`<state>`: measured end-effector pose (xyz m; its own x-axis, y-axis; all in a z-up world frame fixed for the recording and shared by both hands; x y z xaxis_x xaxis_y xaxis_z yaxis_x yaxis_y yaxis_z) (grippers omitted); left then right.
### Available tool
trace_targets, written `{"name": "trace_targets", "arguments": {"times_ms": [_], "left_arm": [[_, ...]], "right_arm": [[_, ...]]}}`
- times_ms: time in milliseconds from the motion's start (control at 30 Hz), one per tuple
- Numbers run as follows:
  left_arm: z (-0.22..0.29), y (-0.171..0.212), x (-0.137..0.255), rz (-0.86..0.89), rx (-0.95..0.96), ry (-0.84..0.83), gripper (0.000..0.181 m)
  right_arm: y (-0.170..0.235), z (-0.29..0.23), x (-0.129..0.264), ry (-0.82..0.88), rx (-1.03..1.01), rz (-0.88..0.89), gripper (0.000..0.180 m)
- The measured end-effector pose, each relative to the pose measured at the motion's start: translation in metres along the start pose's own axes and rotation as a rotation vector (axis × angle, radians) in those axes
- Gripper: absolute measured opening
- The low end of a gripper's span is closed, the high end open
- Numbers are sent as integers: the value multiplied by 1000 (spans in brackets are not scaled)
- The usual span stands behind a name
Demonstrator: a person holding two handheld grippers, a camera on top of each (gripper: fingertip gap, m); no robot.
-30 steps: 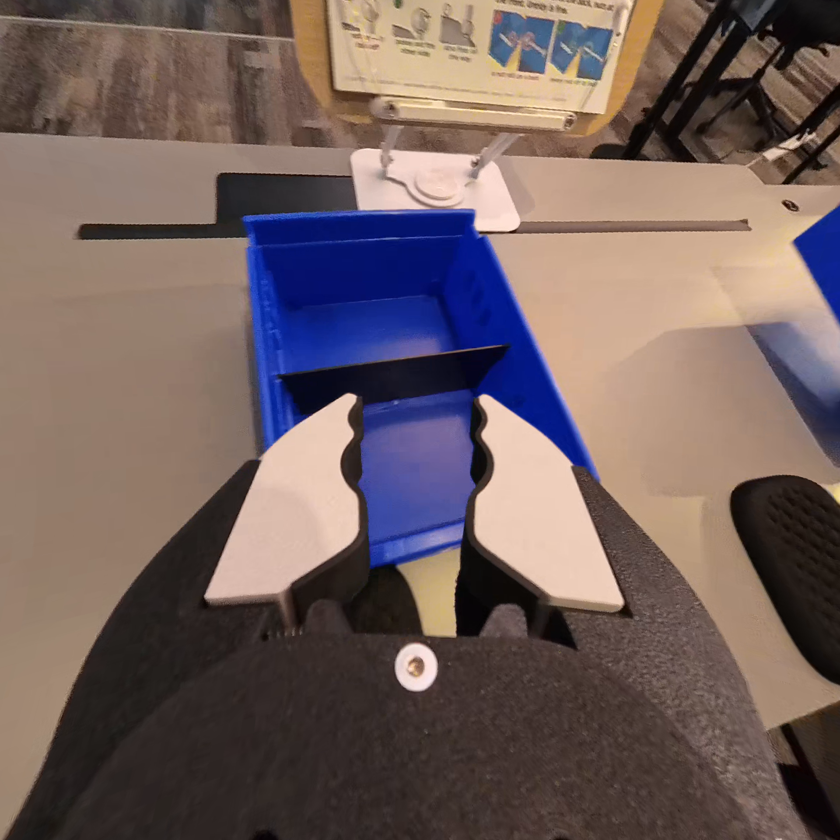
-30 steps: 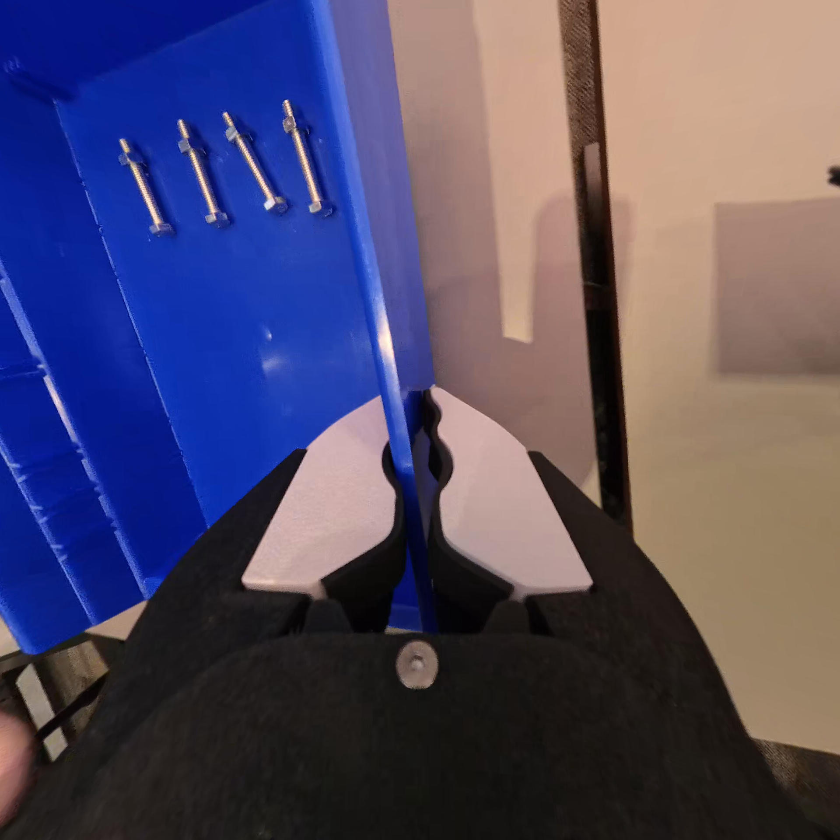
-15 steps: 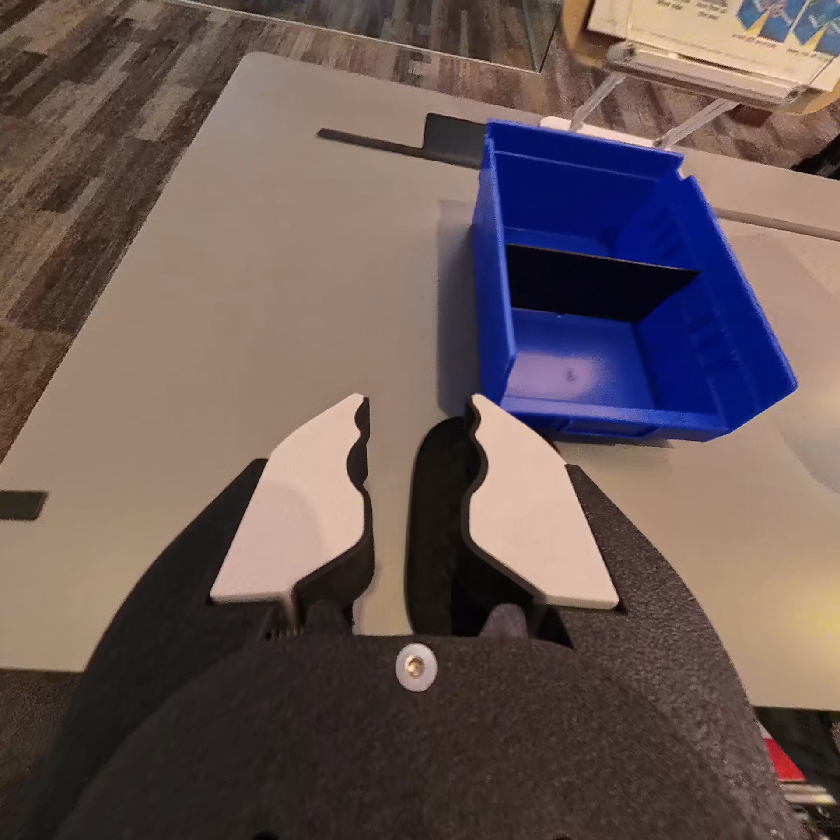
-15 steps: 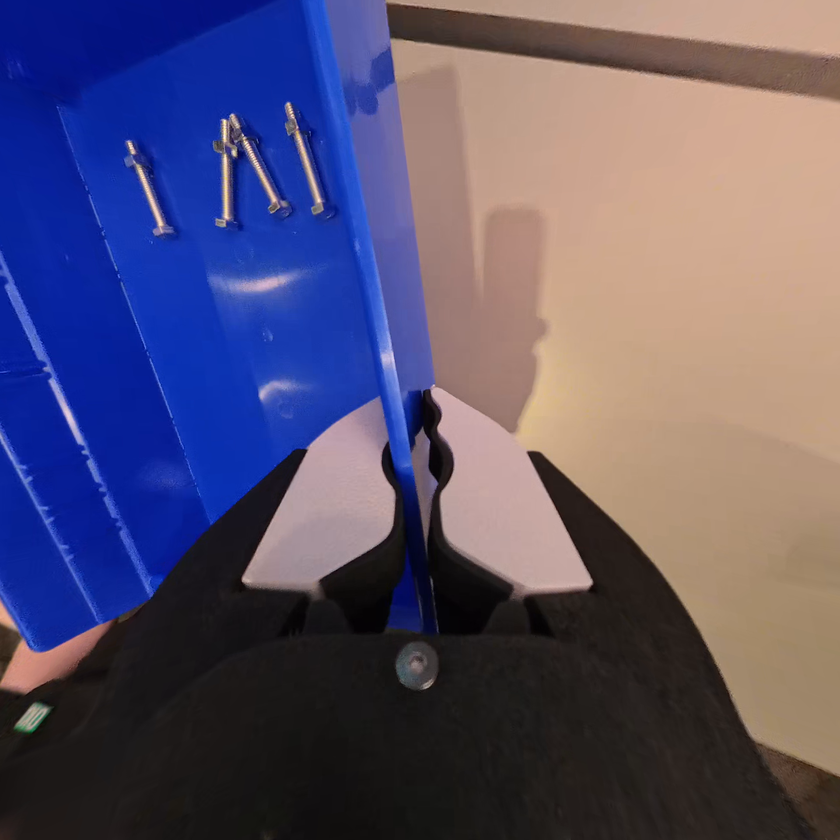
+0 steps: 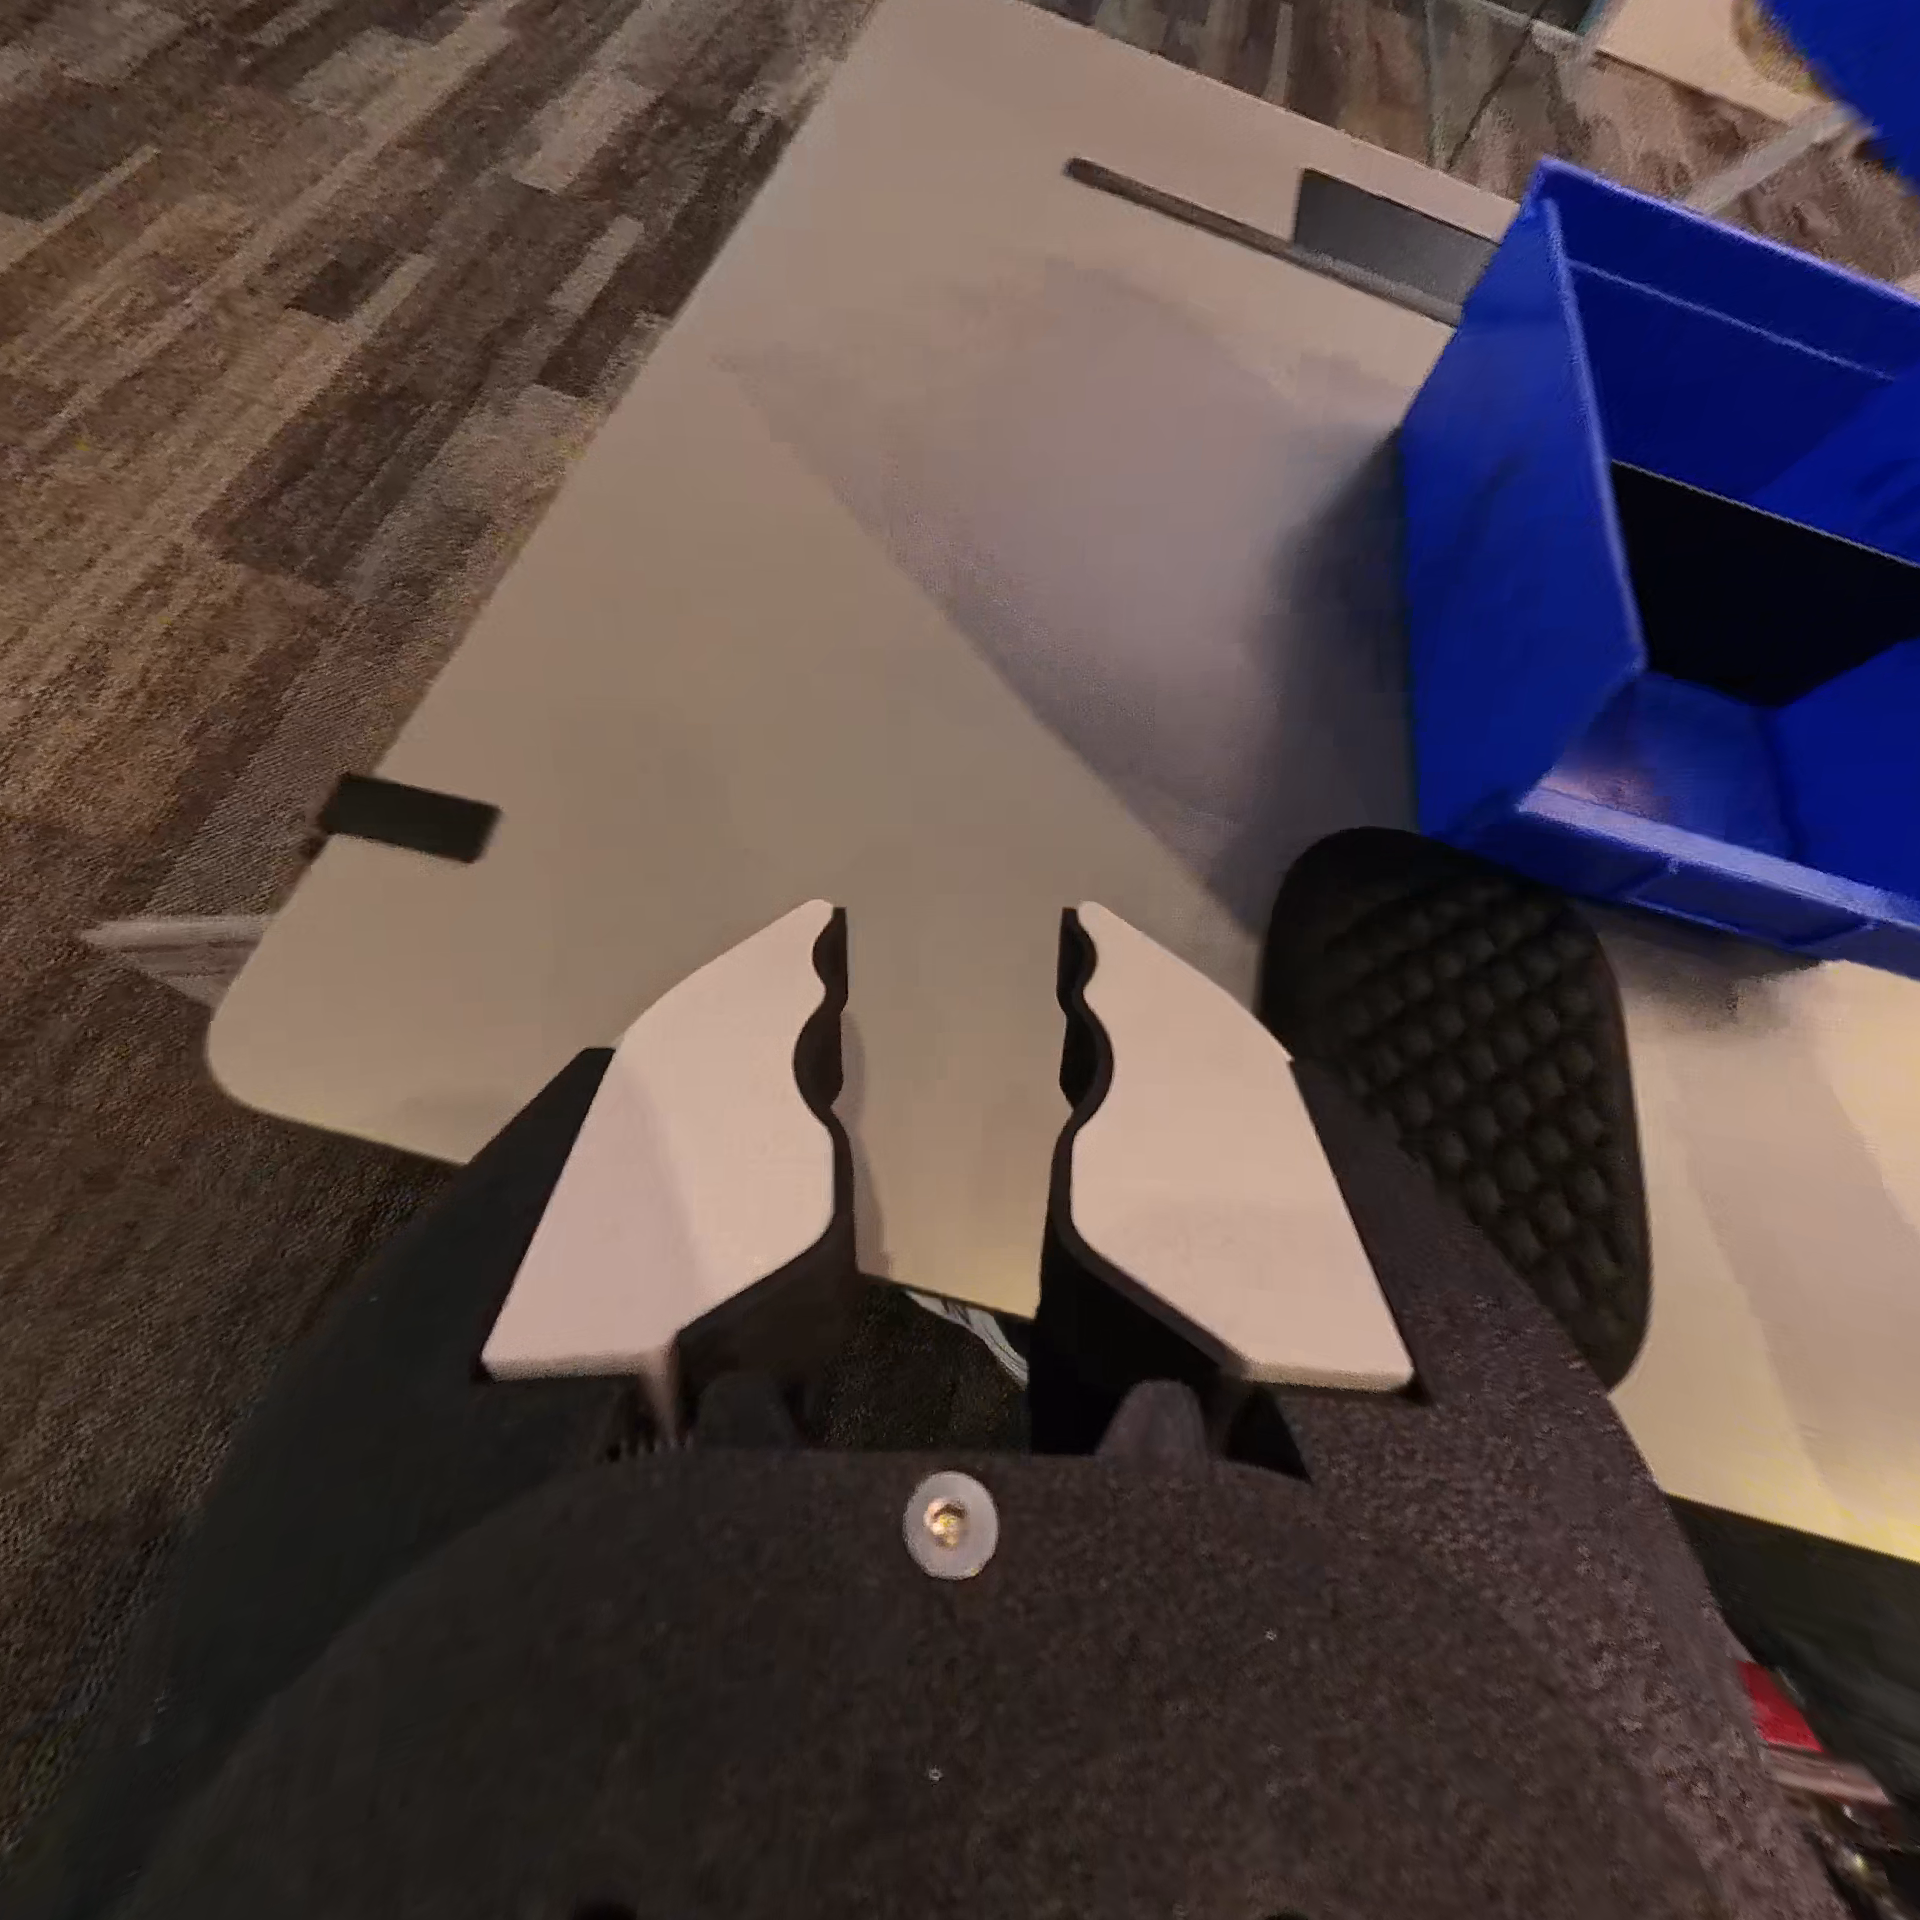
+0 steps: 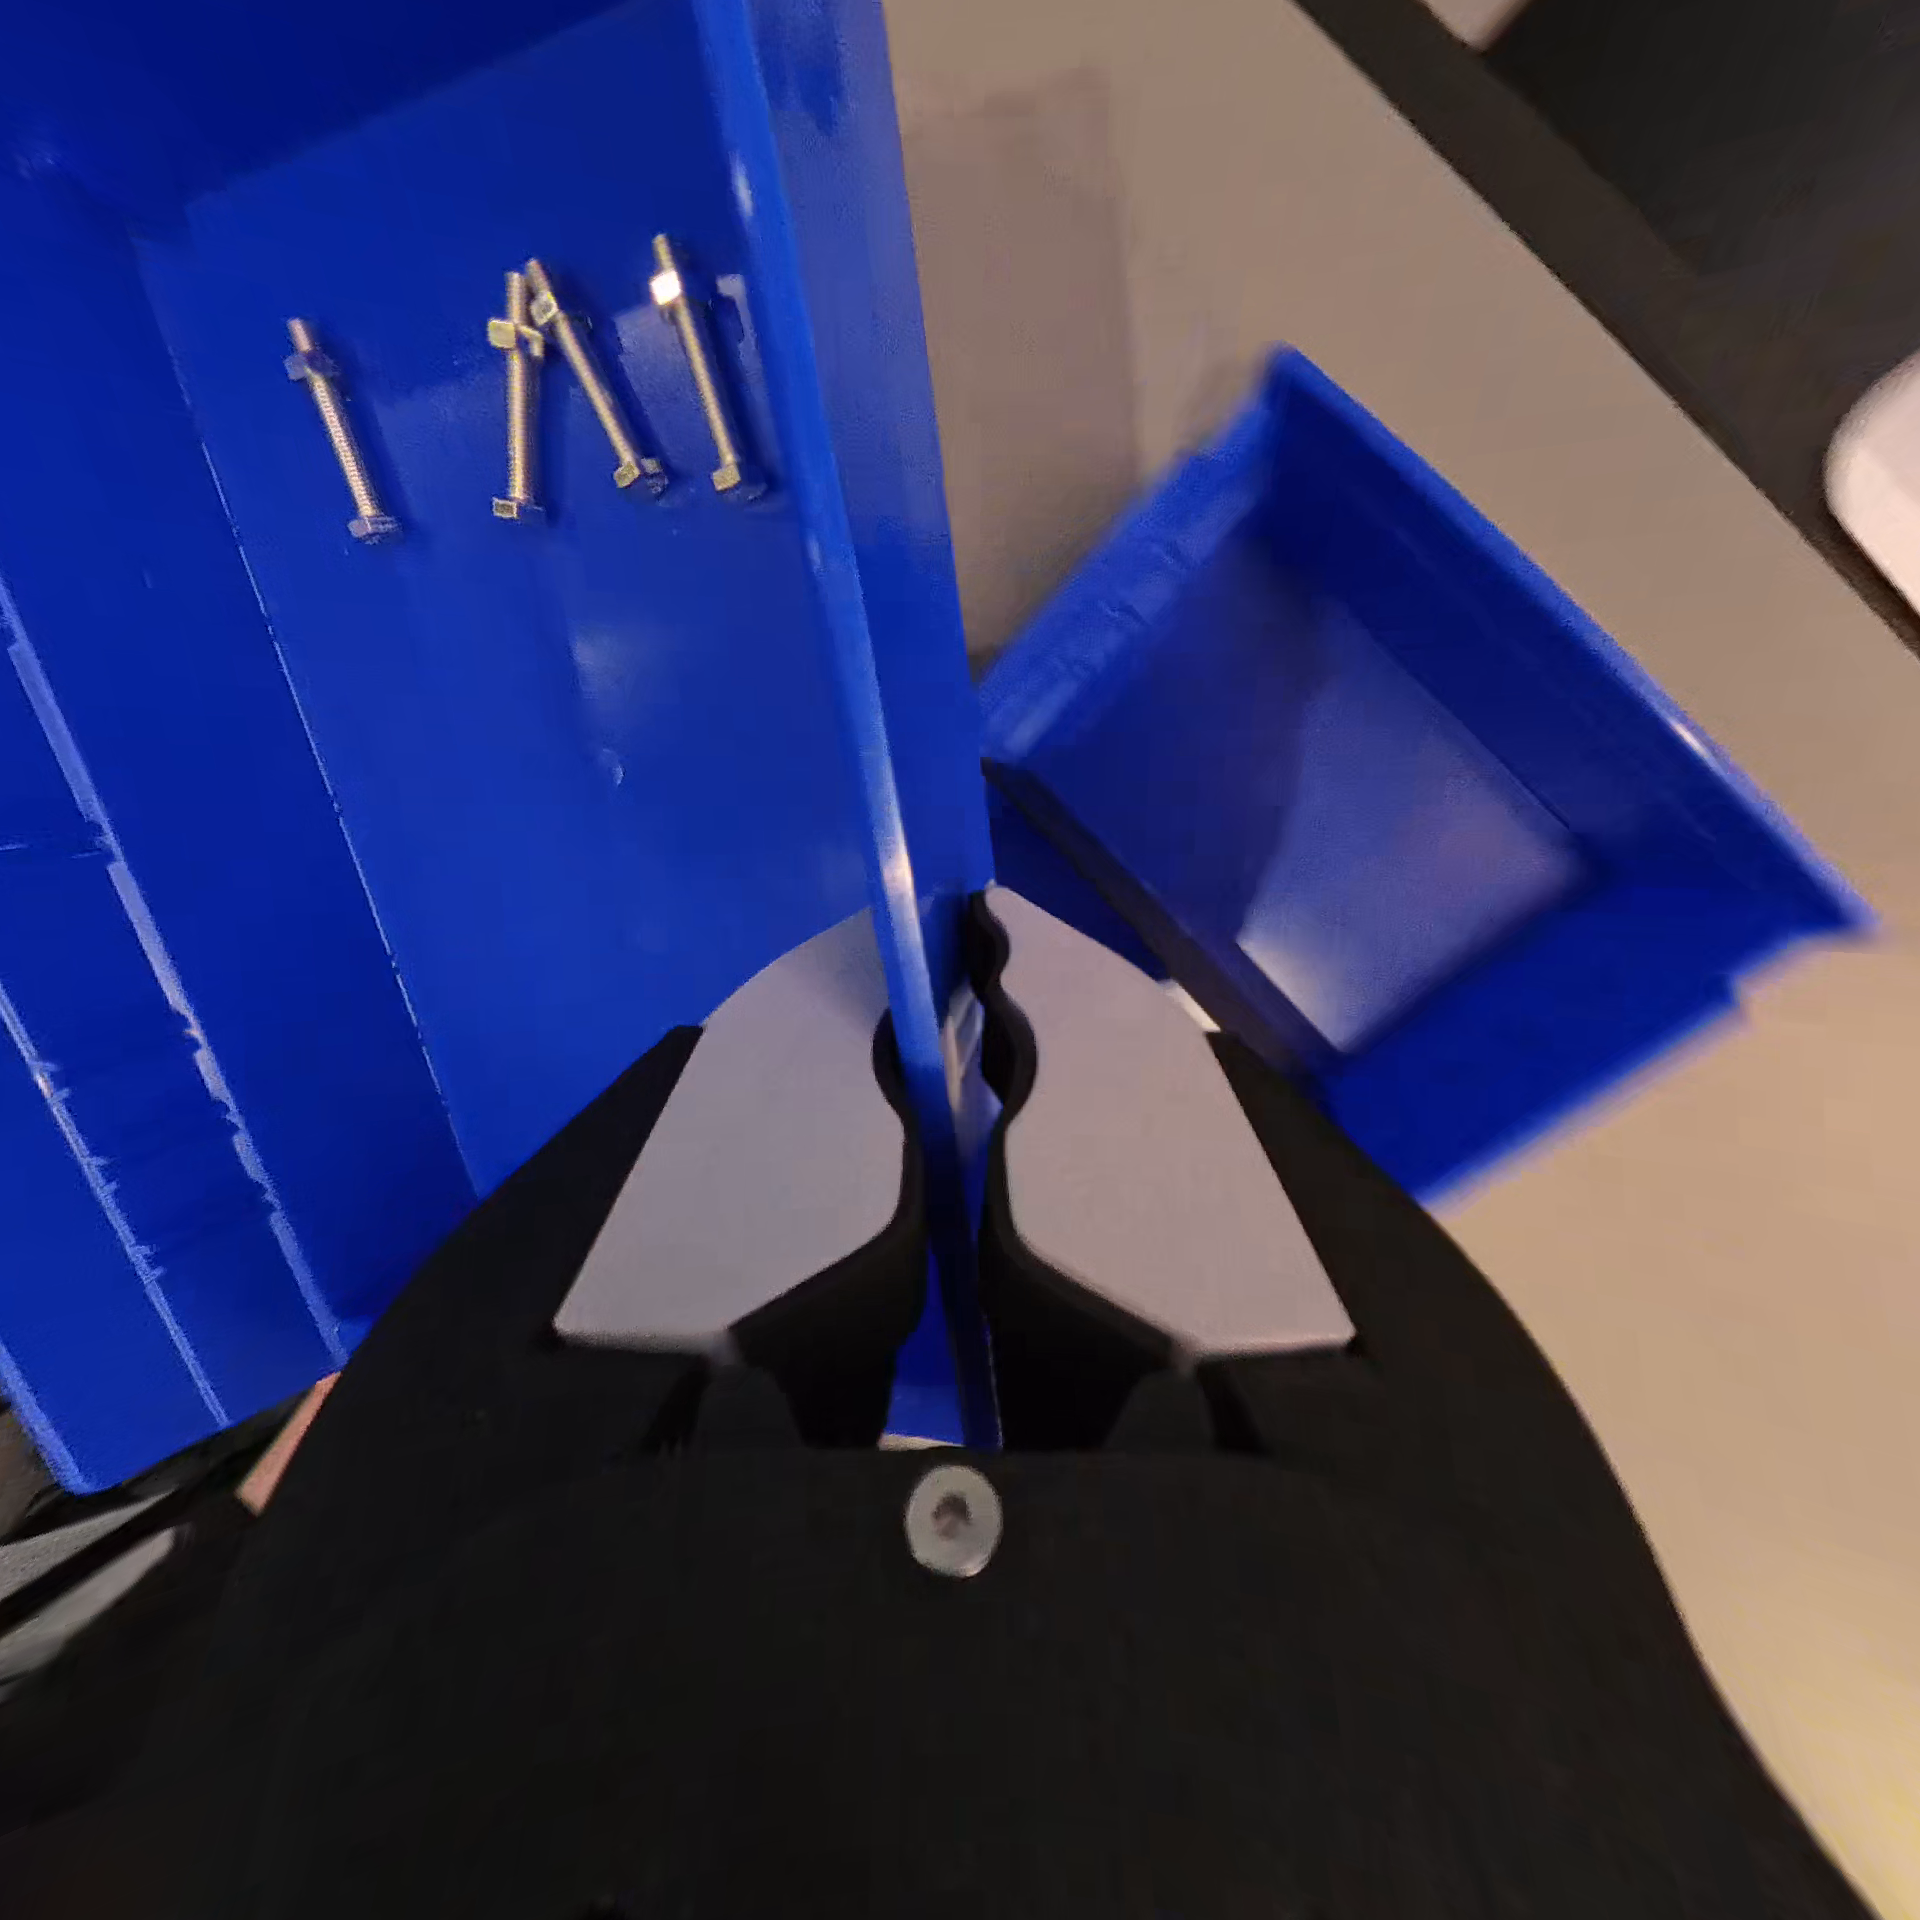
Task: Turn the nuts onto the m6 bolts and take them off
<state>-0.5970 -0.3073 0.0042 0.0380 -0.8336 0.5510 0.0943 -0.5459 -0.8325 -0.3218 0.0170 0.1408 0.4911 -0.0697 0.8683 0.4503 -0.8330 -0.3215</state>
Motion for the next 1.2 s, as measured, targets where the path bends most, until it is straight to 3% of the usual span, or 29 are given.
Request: {"name": "trace_targets", "arguments": {"times_ms": [267,600,800,967,1100,1200], "left_arm": [[-47,17,21,36,63,-75,41],[-47,17,17,152,137,-51,48],[-12,-8,-16,148,116,-5,56],[4,-14,-58,12,81,-78,66],[4,-11,-84,-88,39,-169,65],[-2,-12,-93,-92,14,-243,55]], "right_arm": [[-51,-97,-132,-79,78,-53,6],[-43,-99,-234,36,84,-149,5],[-32,-89,-255,37,38,-155,6],[-27,-91,-253,40,45,-132,9],[-33,-91,-232,-8,88,18,19],[-38,-87,-198,62,213,129,38]]}}
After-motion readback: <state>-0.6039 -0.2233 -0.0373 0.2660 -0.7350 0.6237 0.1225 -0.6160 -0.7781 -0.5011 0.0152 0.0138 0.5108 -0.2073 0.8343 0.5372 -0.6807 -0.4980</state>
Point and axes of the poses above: each gripper's, where its closed fingertips meet, x back along the fingers, y out of its underside, z = x × y across the jaws, the point moved 8 cm from there along x, back along the fingers, and after that the axes turned 8 degrees about -x, right-handed, at the moved point
